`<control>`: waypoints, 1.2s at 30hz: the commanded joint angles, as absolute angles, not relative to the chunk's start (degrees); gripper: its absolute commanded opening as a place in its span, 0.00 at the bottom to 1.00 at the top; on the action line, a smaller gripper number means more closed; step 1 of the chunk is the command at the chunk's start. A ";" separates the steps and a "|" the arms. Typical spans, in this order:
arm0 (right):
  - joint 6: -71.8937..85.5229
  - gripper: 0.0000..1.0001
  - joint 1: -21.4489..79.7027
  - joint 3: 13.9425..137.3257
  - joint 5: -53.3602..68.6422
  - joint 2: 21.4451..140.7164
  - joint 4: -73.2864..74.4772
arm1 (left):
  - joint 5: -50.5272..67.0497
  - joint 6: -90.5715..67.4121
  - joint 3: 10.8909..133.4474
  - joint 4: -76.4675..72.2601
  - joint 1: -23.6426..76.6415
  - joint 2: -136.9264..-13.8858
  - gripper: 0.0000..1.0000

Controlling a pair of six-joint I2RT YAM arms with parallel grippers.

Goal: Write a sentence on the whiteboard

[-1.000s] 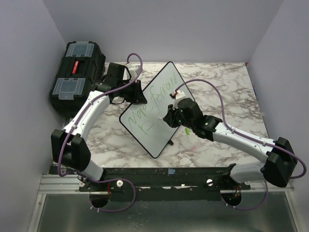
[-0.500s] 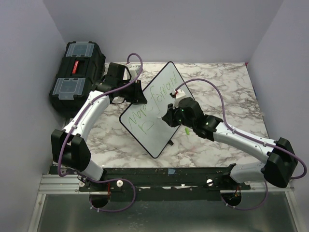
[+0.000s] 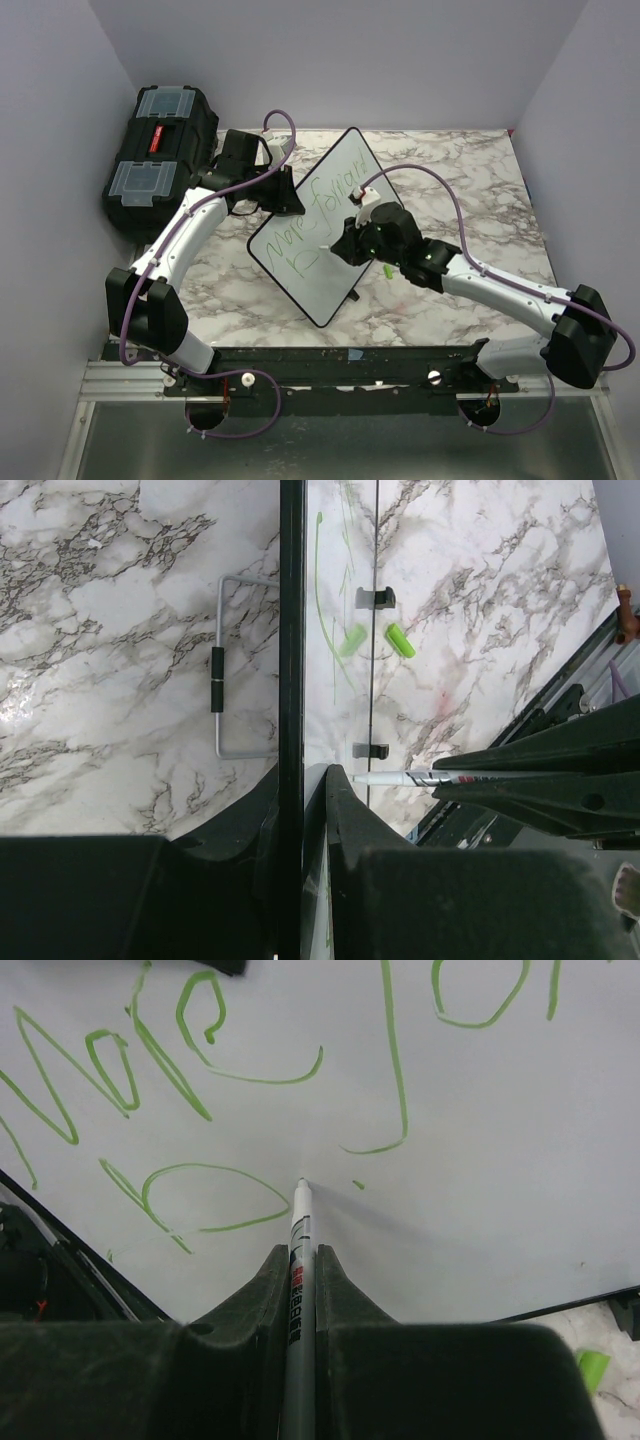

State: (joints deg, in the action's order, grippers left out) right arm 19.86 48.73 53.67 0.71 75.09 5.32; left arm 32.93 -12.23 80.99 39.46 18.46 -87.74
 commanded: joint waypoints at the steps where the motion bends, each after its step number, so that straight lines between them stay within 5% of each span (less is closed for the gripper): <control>1: 19.39 0.01 48.53 50.96 4.59 74.89 4.81 | 25.84 -5.11 79.89 42.53 20.48 -89.72 0.00; 19: 20.72 0.01 48.54 55.36 -10.79 78.10 9.49 | 25.84 -5.10 79.63 42.40 20.56 -89.45 0.00; 36: 17.80 0.01 48.52 55.00 8.25 77.95 5.69 | 25.75 -5.12 79.69 42.54 20.74 -89.43 0.00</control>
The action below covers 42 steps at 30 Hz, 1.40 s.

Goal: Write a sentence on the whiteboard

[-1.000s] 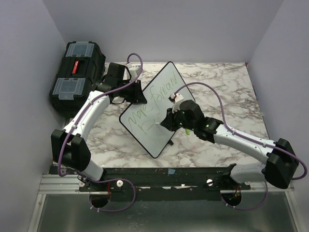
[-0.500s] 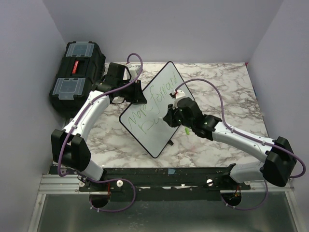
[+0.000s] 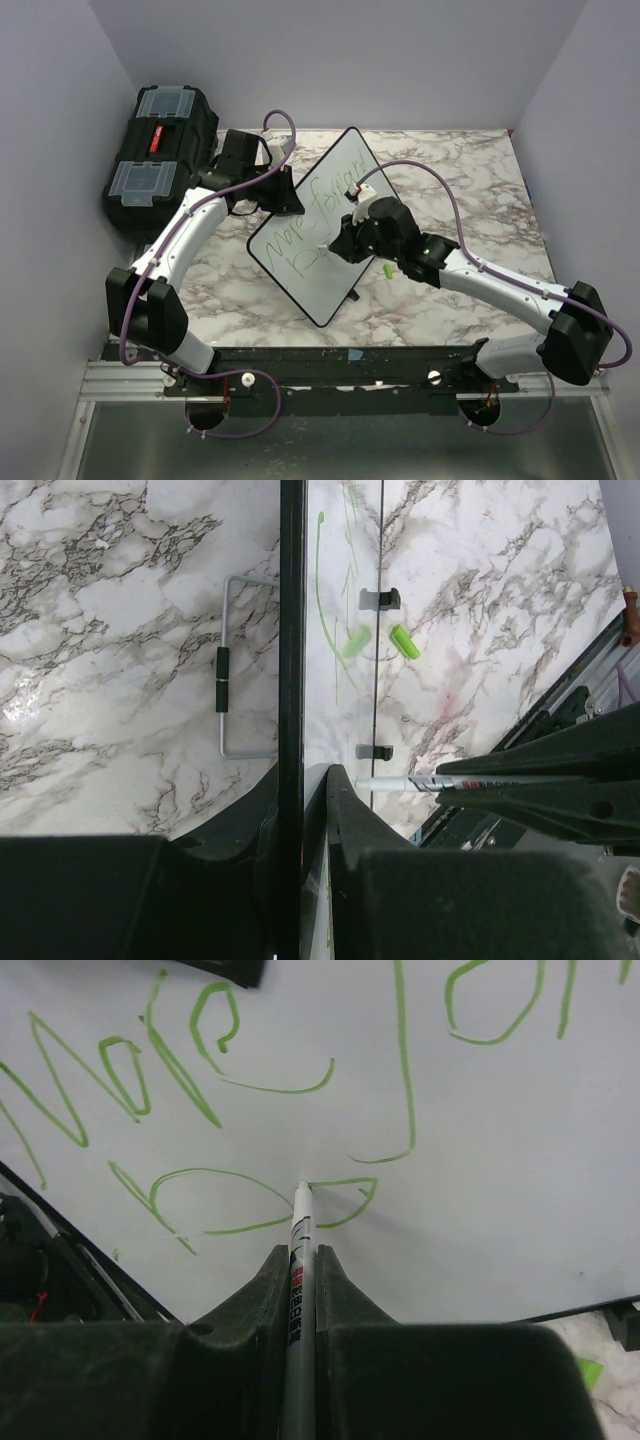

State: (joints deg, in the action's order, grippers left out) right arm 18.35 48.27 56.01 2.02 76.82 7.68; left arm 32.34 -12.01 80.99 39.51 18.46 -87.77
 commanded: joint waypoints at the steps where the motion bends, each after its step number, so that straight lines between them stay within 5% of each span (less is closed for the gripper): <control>1: 17.80 0.01 48.52 54.87 8.62 77.83 5.71 | 25.75 -5.10 79.71 42.54 20.74 -89.43 0.00; 12: 19.42 0.01 48.02 53.07 -4.86 71.93 7.38 | 25.80 -5.10 79.68 42.54 20.74 -89.33 0.00; 42: 22.41 0.01 43.56 59.57 -7.60 79.62 6.45 | 25.75 -5.11 79.19 42.37 21.09 -88.52 0.00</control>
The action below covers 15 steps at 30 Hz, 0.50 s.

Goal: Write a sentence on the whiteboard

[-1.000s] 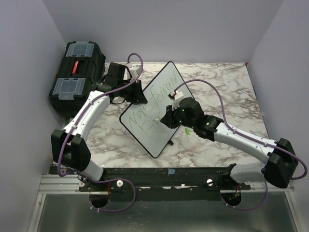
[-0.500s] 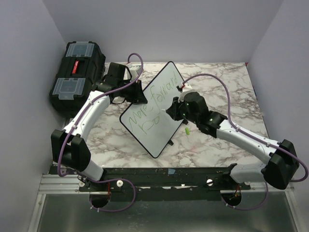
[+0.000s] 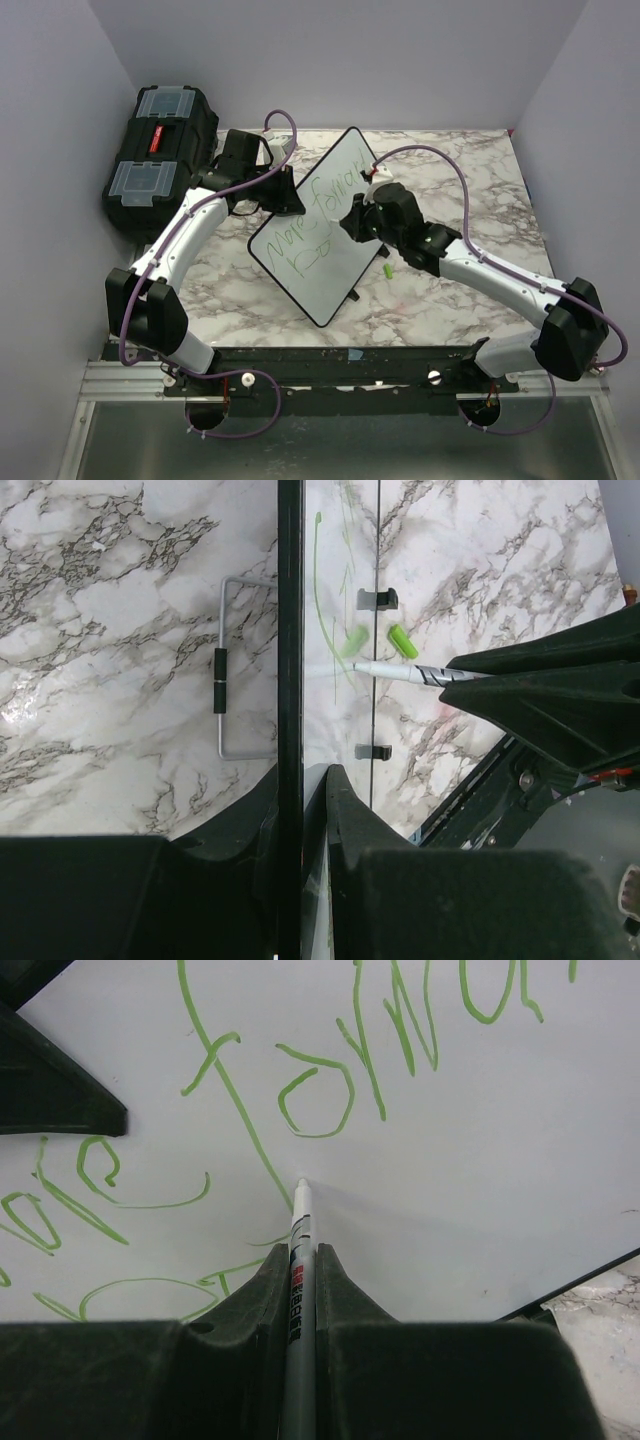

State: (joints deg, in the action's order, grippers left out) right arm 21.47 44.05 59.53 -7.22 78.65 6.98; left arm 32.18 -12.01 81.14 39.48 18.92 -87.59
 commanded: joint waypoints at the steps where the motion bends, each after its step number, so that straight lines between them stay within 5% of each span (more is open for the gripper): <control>1: 22.52 0.01 43.60 59.06 -7.17 79.59 6.44 | 25.77 -5.09 79.19 42.44 21.04 -88.59 0.00; 15: 23.12 0.01 43.68 51.35 -0.36 77.29 6.80 | 25.49 -5.10 79.28 42.45 21.18 -88.73 0.00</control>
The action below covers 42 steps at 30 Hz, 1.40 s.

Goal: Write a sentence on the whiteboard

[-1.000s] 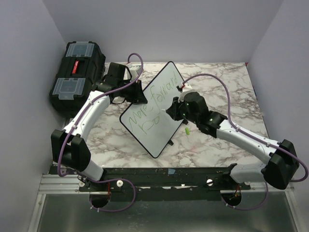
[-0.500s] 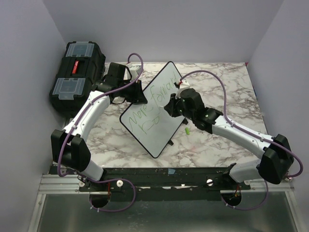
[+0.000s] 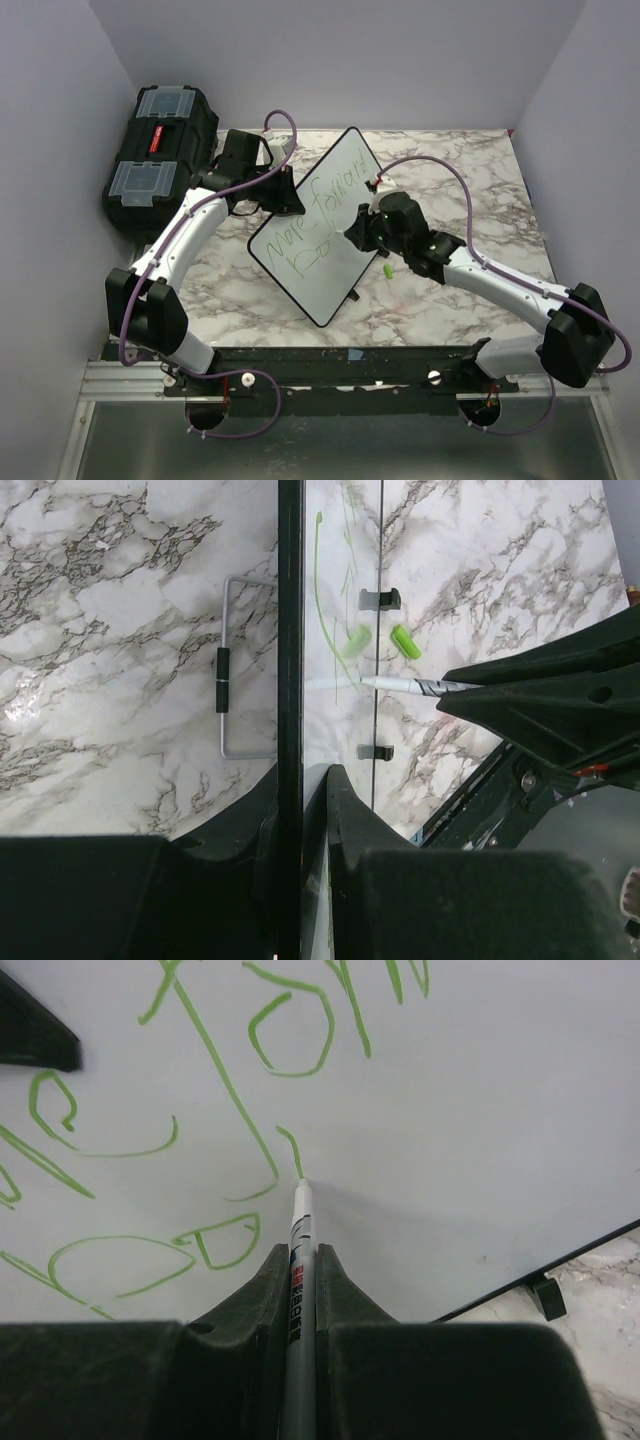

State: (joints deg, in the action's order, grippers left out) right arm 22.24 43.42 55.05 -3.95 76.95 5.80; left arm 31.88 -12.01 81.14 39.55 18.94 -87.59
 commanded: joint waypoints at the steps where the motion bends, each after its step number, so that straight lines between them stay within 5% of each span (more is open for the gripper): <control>1: 23.24 0.01 43.68 50.77 -0.37 77.21 6.73 | 25.51 -5.10 79.28 42.43 21.18 -88.74 0.00; 17: 21.96 0.01 43.67 57.61 -13.16 77.33 11.30 | 25.44 -5.10 78.97 42.45 21.36 -88.57 0.00; 42: 24.08 0.01 39.46 57.64 -9.47 78.72 6.29 | 25.58 -4.92 79.09 42.44 21.36 -88.46 0.00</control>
